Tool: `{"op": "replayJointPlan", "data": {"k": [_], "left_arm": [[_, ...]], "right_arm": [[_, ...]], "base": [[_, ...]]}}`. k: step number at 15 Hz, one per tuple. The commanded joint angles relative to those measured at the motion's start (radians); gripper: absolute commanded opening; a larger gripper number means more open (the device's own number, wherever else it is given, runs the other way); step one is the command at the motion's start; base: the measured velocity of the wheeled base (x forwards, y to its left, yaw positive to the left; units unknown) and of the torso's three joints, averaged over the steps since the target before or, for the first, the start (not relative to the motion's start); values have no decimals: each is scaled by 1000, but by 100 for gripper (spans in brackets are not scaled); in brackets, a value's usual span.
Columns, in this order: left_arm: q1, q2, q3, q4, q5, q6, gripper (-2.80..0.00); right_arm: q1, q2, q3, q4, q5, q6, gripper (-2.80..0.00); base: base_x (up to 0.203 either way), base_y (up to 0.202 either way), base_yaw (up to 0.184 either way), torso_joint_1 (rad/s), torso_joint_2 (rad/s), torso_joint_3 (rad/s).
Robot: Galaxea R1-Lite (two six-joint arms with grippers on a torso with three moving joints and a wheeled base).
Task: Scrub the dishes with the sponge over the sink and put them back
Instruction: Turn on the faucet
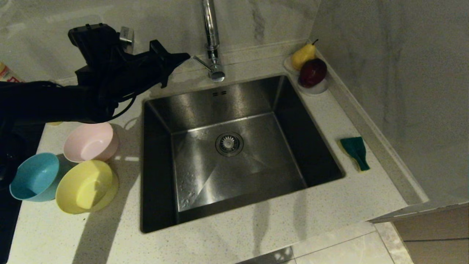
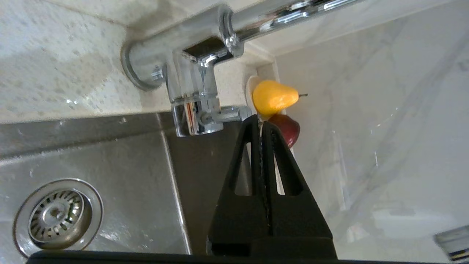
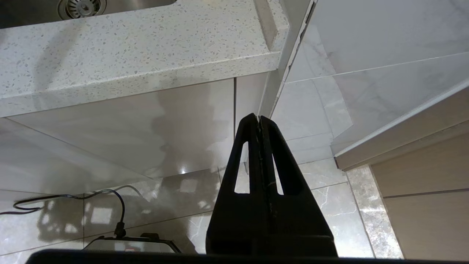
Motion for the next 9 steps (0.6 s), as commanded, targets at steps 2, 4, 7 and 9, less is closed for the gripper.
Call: {"op": "replayJointPlan", "data": {"k": [2,4,7,9], "left_arm": [[-2,17,-3,-5,-3,-3,-280],[-11,21,-3,-11,-1,-1,-280],[-28,27,-3,-11,16,0,-280],[-34,28,-10,-11,19,2,-280]], "right_arm": [[0,0,0,0,0,0,-280],[0,0,1,0,0,0,-280],[0,0,0,0,0,0,-280],[0,0,0,0,0,0,-280]], "base": [[0,0,0,0,0,0],[0,0,0,0,0,0],[0,0,0,0,0,0],[0,0,0,0,0,0]]}}
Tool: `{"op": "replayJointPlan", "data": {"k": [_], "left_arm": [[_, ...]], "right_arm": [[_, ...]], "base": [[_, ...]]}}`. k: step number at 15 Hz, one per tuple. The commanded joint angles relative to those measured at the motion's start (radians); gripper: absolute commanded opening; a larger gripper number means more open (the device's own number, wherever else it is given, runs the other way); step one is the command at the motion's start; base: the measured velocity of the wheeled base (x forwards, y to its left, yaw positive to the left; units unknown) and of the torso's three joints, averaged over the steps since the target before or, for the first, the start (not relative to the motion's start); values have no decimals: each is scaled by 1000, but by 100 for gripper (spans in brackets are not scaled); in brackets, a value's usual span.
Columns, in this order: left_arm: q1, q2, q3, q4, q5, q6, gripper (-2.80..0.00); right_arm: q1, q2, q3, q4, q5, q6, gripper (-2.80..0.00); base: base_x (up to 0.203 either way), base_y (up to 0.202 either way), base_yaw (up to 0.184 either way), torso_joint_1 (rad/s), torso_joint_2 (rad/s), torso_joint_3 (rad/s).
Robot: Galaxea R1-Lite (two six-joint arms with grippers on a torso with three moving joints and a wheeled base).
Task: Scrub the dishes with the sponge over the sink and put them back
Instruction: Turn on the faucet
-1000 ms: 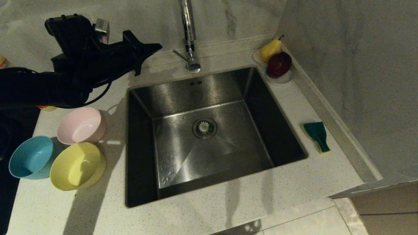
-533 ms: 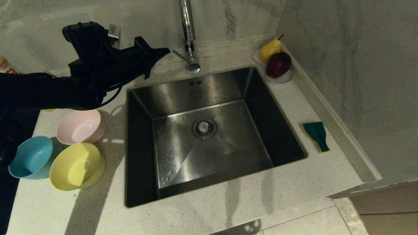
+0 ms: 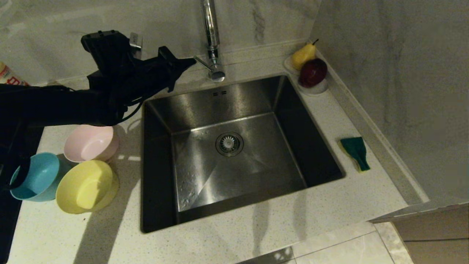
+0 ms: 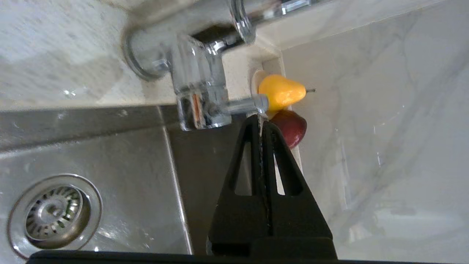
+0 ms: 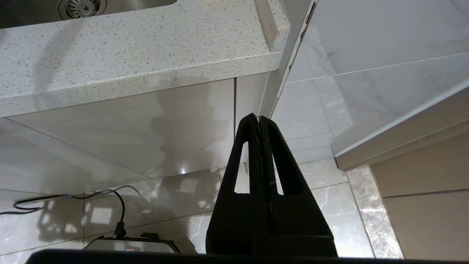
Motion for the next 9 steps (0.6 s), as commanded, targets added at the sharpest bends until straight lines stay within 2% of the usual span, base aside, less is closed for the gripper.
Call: {"op": "replayJointPlan", "data": {"k": [1,6,9], "left_arm": [[-7,4,-14,-2,-3,-5,-280],[-9,16,-31,-2,3,3,-280],[-7,31,-81,0,9,3,-280]], "right_arm": [[0,0,1,1,0,0,-280],[0,0,0,1,0,0,-280],[0,0,0,1,0,0,-280]], "base": [[0,0,0,0,0,0],[0,0,0,0,0,0],[0,0,0,0,0,0]]}}
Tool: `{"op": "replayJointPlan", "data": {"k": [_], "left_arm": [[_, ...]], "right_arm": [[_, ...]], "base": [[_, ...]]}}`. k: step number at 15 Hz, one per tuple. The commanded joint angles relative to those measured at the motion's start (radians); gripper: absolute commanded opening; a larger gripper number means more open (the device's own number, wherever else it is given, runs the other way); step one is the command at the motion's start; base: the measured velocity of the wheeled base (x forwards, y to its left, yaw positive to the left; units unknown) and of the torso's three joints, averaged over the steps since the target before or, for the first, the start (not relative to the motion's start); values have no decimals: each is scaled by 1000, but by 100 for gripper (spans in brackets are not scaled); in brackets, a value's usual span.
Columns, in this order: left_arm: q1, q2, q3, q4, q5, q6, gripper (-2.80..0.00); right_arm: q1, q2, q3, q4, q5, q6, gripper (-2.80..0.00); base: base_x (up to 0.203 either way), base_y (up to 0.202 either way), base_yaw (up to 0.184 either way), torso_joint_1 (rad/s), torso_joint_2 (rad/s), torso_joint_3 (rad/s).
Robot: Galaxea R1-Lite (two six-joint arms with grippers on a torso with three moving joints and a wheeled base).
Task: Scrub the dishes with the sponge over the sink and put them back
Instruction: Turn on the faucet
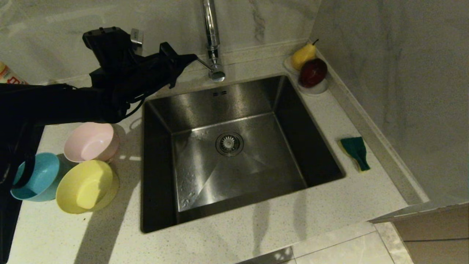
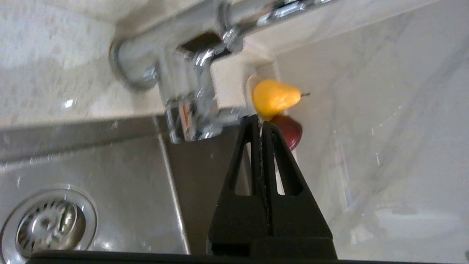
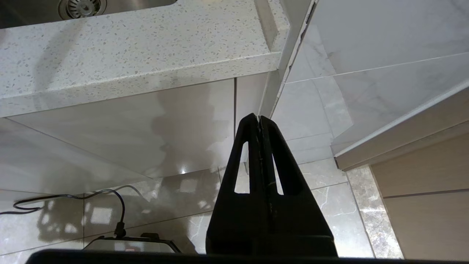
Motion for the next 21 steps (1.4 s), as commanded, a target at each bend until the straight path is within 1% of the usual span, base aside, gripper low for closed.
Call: {"op": "replayJointPlan", "data": {"k": [1,7,11,18,20,21], "left_arm": [[2,15,-38,-2,11,-5,-280],[8,79,-136,-3,18,-1,-280],[6,111,-139,-7,19,53,-280],[6,114,-128,-19,29,54,-280],[5,109,-122,-19,70,56,-280],[5,108,-119,-18,80,56,-280]], "right_arm": [[0,0,0,0,0,0,-280],[0,0,0,0,0,1,-280],[0,0,0,0,0,0,-280],[0,0,0,0,0,0,-280],[0,0,0,0,0,0,-280],[0,0,0,0,0,0,-280]], "base": [[0,0,0,0,0,0],[0,0,0,0,0,0],[0,0,0,0,0,0],[0,0,0,0,0,0],[0,0,0,0,0,0],[0,0,0,0,0,0]]}}
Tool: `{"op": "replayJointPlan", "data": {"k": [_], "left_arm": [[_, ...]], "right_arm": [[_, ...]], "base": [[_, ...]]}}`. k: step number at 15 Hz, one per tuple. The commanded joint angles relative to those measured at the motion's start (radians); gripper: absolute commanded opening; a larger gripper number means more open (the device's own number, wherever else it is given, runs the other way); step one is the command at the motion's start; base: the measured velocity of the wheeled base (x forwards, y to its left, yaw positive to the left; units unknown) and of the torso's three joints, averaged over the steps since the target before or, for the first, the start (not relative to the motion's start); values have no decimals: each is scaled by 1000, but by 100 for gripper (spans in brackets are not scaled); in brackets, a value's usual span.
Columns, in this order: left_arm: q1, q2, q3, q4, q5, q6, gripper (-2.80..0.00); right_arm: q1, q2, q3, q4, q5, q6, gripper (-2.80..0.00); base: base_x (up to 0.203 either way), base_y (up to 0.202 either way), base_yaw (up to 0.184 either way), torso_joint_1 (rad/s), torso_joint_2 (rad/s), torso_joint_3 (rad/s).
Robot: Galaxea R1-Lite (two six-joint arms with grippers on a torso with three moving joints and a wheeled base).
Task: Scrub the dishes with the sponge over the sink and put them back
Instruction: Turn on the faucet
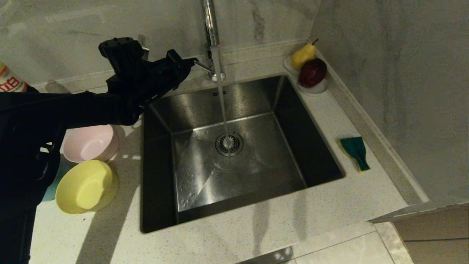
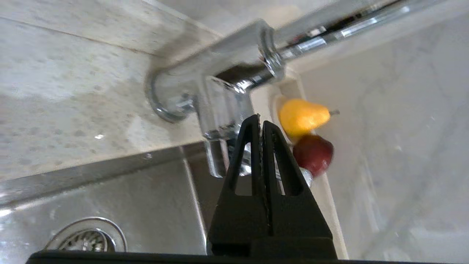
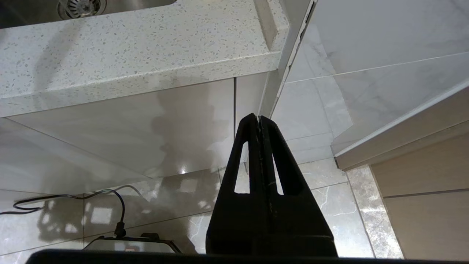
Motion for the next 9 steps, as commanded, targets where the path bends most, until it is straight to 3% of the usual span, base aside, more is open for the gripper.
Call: {"op": "replayJointPlan", "data": {"k": [1,9], "left_arm": [[0,-12,2,-2,7,-4,-280],[-26,-24,4,-3,6,1,-280]], "right_arm": [[0,0,1,0,0,0,-280],[0,0,0,0,0,0,-280]], "base": [[0,0,0,0,0,0],[0,0,0,0,0,0]]}}
